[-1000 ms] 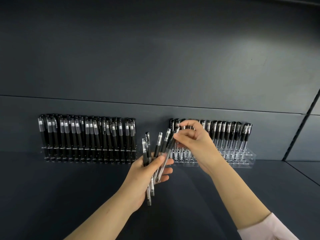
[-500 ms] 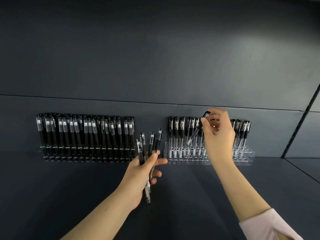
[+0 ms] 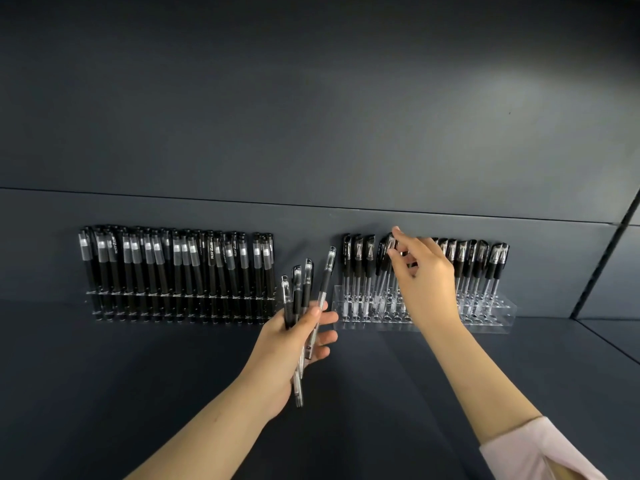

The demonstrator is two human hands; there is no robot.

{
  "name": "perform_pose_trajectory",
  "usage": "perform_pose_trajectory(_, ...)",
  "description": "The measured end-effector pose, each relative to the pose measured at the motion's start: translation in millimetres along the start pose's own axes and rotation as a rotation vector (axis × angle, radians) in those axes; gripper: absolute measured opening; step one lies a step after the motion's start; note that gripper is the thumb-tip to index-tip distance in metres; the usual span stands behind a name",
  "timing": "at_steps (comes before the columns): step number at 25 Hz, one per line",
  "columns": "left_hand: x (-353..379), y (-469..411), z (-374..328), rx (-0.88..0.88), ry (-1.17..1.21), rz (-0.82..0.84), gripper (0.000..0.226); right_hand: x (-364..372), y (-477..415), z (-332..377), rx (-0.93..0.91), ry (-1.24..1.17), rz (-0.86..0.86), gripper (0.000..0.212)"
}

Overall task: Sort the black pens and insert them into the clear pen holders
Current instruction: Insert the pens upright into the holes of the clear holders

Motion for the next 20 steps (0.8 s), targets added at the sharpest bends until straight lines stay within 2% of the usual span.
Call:
perform_pose_trajectory(5,2,4,-1,-0.002,-0.094,0.015,0.022,1,-2,0,-0.008,0.038,0.021,0.037)
perform_pose_trajectory(9,1,4,-1,-0.006,-0.105,0.007,0.023,8,2,-5,0.016,0.063,0.108,0.037)
perform_pose_trajectory(12,1,3,-2,-0.002,-0.105,0.019,0.025,6,5,2,-0.032,0.023,0.073,0.040)
perform_pose_trajectory(14,3,4,-3,0.008,-0.099,0.041,0.026,4,5,13,0.019,-0.081,0.107,0.037)
perform_pose_trajectory(18,9,7,-5,0.032,-0.127,0.106,0.022,17,12,32,0.303,-0.461,0.432,0.022)
perform_pose_trajectory(20,12,9,-6,0.038,-0.139,0.133,0.021,19,14,33,0.435,-0.660,0.448,0.022)
Point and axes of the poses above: each hand's wrist, its own y-axis away from the middle knuckle, its own x-axis out of the palm, z = x × y, the point moved 5 cm from there along -y, towards the middle knuckle, and after that the axes turned 1 degree about x, right-handed, at the moved point
